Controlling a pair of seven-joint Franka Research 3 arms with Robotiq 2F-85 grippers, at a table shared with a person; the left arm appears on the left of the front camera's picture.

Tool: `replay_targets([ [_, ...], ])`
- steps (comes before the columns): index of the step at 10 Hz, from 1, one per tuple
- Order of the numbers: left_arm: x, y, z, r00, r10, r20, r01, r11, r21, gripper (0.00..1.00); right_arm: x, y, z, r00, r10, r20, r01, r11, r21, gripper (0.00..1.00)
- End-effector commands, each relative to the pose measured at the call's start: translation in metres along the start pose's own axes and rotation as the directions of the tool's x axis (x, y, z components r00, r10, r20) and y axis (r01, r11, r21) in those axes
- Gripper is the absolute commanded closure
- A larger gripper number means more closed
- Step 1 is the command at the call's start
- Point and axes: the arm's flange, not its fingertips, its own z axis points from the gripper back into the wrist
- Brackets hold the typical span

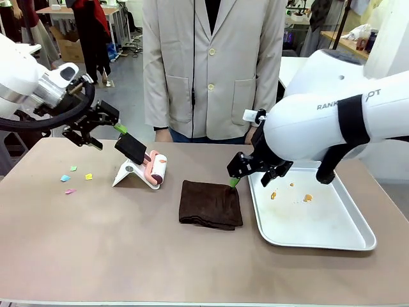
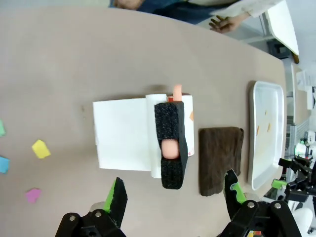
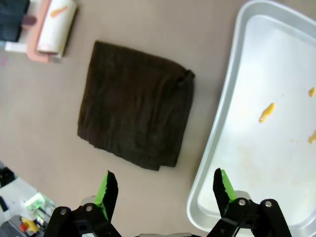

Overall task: Clean the surface of the table.
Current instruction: Hold the Lint Roller with your left hand and the towel with your right hand.

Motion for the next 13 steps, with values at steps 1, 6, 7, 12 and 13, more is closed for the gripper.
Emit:
replay_targets([
  [1,0.010,0.004,-0.009,1.000,-0.003,-0.012,0.002,1.000,-0.028,0.00,0.022,0.029,-0.019,0.998,-0.020,-0.057,0.015,0.997,-0.077,0.00],
  [6,0.032,0.013,-0.050,0.998,0.010,-0.065,-0.014,0.999,-0.053,0.00,0.054,0.066,-0.079,0.968,-0.243,-0.067,0.224,0.952,-0.207,0.00],
  [7,0.033,0.013,-0.052,0.998,0.012,-0.063,-0.016,0.997,-0.073,0.00,0.058,0.064,-0.088,0.963,-0.250,-0.101,0.223,0.950,-0.218,0.00],
  [12,0.035,0.004,-0.062,0.996,0.000,-0.094,-0.010,0.995,-0.103,0.00,0.064,0.044,-0.117,0.919,-0.370,-0.138,0.329,0.911,-0.249,0.00],
  [13,0.036,0.001,-0.062,0.996,0.001,-0.093,-0.010,0.995,-0.102,0.00,0.063,0.043,-0.119,0.917,-0.371,-0.143,0.330,0.911,-0.247,0.00],
])
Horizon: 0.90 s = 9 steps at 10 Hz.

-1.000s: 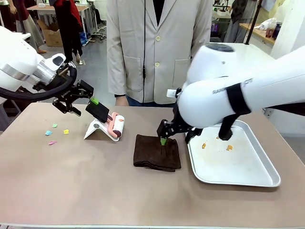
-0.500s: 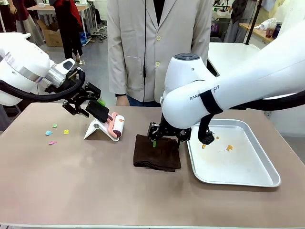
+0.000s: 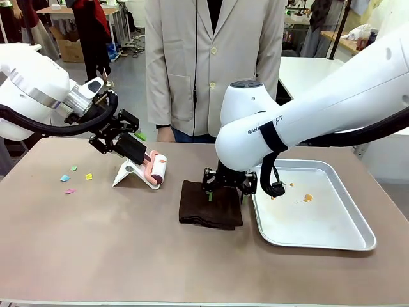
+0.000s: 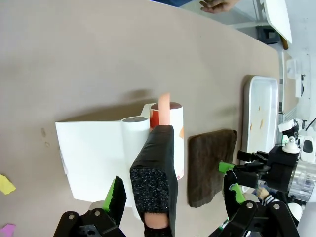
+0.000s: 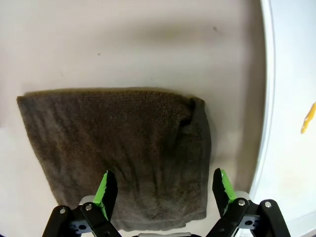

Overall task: Clean the surface of the table.
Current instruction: Hold the Lint Roller with your left hand and the towel with your right hand.

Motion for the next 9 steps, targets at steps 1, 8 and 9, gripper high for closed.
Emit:
replay_targets([
  [1,0.0047,-0.0018,-0.0009,1.000,-0.008,0.011,0.008,1.000,-0.020,0.00,-0.0014,0.0094,0.0002,0.999,-0.039,-0.002,0.039,0.999,-0.017,0.00],
  [8,0.0057,0.0010,-0.0002,1.000,0.012,0.007,-0.012,1.000,0.002,0.00,0.0023,0.0067,-0.0067,0.999,-0.023,-0.022,0.023,1.000,-0.013,0.33],
  [9,0.0054,0.0006,0.0001,1.000,0.007,0.012,-0.007,1.000,0.002,0.58,0.0030,0.0067,-0.0065,0.999,-0.019,-0.037,0.019,1.000,-0.007,0.60],
])
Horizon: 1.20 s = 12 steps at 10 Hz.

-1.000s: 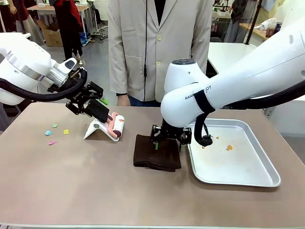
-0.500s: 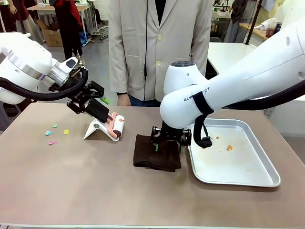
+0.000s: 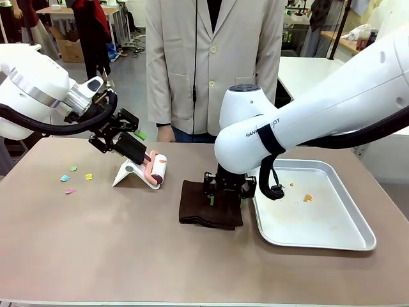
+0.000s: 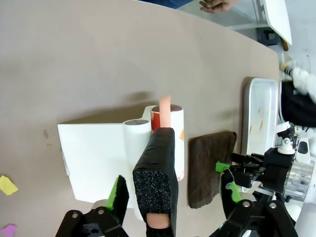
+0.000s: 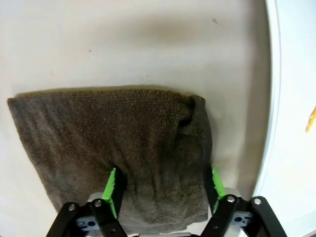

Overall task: Clean the surface of the table.
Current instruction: Hold the Lint Roller with your left hand and the towel with your right hand.

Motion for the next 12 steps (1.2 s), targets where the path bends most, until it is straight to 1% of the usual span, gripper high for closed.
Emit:
replay_targets([
  [1,0.003,0.000,-0.002,1.000,0.002,0.005,-0.002,1.000,0.003,0.59,0.004,0.006,0.001,1.000,-0.003,-0.026,0.003,1.000,0.007,0.93],
  [2,0.003,0.000,-0.001,1.000,-0.001,0.009,0.001,1.000,0.007,1.00,0.004,0.007,0.001,1.000,0.004,-0.030,-0.004,1.000,0.014,1.00],
  [4,0.002,0.002,-0.001,1.000,-0.001,0.016,0.001,1.000,0.002,1.00,0.007,0.005,-0.002,0.998,0.030,-0.052,-0.028,0.998,0.047,1.00],
  [5,0.001,0.003,0.000,1.000,-0.002,0.020,0.002,1.000,0.003,0.87,0.008,0.005,-0.004,0.997,0.039,-0.062,-0.035,0.998,0.059,0.97],
  [6,0.002,0.003,0.001,1.000,-0.003,0.025,0.003,1.000,0.004,0.96,0.009,0.004,-0.006,0.997,0.041,-0.067,-0.037,0.998,0.060,1.00],
  [7,0.002,0.003,0.001,1.000,-0.004,0.029,0.004,1.000,0.004,1.00,0.010,0.004,-0.008,0.996,0.041,-0.074,-0.037,0.998,0.056,1.00],
  [12,0.001,0.002,0.004,0.999,-0.005,0.041,0.005,1.000,0.004,1.00,0.013,0.005,-0.014,0.995,0.046,-0.085,-0.041,0.997,0.061,1.00],
])
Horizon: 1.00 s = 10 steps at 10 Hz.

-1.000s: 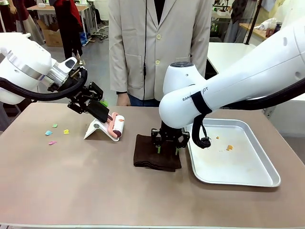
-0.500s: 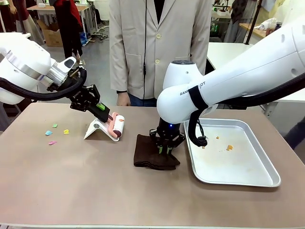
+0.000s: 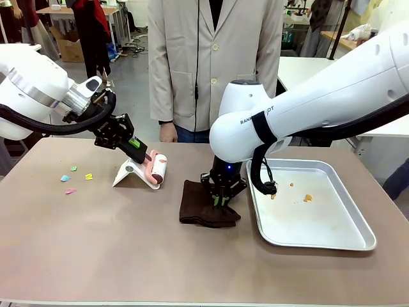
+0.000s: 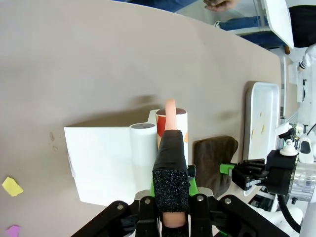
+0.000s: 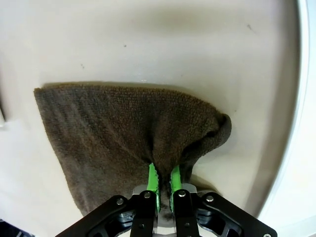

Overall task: Clean the surface of the table.
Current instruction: Hold the Lint Roller with your left hand and the towel with your right hand.

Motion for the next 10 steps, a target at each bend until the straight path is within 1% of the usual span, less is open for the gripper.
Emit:
replay_targets([
  [1,-0.001,-0.002,0.003,1.000,-0.009,0.028,0.009,1.000,-0.008,1.00,0.006,-0.008,-0.019,0.999,0.027,-0.037,-0.025,0.999,0.030,1.00],
  [2,-0.002,-0.004,0.007,0.999,-0.011,0.037,0.011,1.000,-0.014,1.00,0.006,-0.014,-0.016,0.998,0.053,-0.034,-0.049,0.992,0.118,1.00],
  [3,-0.004,-0.008,0.014,0.999,-0.017,0.050,0.019,1.000,-0.025,1.00,0.006,-0.025,-0.012,0.997,0.073,-0.021,-0.065,0.967,0.247,1.00],
  [5,-0.011,-0.017,0.028,0.996,-0.038,0.078,0.042,0.998,-0.053,1.00,0.005,-0.046,-0.008,0.993,0.116,0.013,-0.109,0.884,0.454,1.00],
  [6,-0.015,-0.022,0.034,0.994,-0.052,0.094,0.058,0.997,-0.059,1.00,0.005,-0.052,-0.008,0.991,0.131,0.025,-0.126,0.851,0.510,1.00],
  [8,-0.025,-0.030,0.050,0.991,-0.063,0.120,0.074,0.993,-0.092,1.00,0.005,-0.064,-0.007,0.983,0.177,0.048,-0.166,0.742,0.649,1.00],
  [9,-0.029,-0.032,0.059,0.992,-0.061,0.110,0.072,0.992,-0.104,1.00,0.004,-0.073,-0.003,0.977,0.205,0.059,-0.187,0.686,0.703,1.00],
  [10,-0.034,-0.033,0.070,0.996,-0.039,0.085,0.049,0.991,-0.121,1.00,0.004,-0.088,0.007,0.968,0.235,0.087,-0.218,0.614,0.758,1.00],
])
